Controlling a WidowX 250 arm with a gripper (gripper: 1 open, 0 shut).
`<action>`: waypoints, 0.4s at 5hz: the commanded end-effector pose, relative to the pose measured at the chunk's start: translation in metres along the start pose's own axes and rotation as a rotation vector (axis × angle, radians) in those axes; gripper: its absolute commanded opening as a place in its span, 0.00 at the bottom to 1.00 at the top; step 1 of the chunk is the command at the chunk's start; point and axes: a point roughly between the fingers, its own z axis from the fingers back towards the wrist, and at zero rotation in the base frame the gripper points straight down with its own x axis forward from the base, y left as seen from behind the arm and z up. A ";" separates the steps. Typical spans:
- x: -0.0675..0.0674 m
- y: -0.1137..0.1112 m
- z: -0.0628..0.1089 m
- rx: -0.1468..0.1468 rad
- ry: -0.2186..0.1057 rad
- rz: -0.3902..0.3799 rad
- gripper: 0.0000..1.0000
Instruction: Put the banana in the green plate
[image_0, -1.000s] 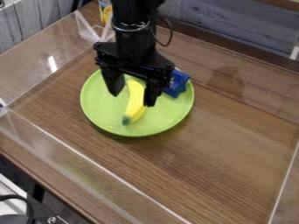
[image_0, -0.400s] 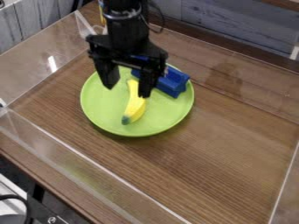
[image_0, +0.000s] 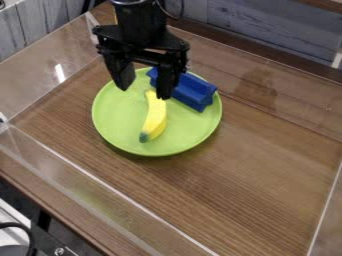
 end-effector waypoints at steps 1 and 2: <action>0.007 0.002 0.015 -0.008 -0.066 0.004 1.00; 0.005 0.001 0.015 -0.010 -0.067 0.003 1.00</action>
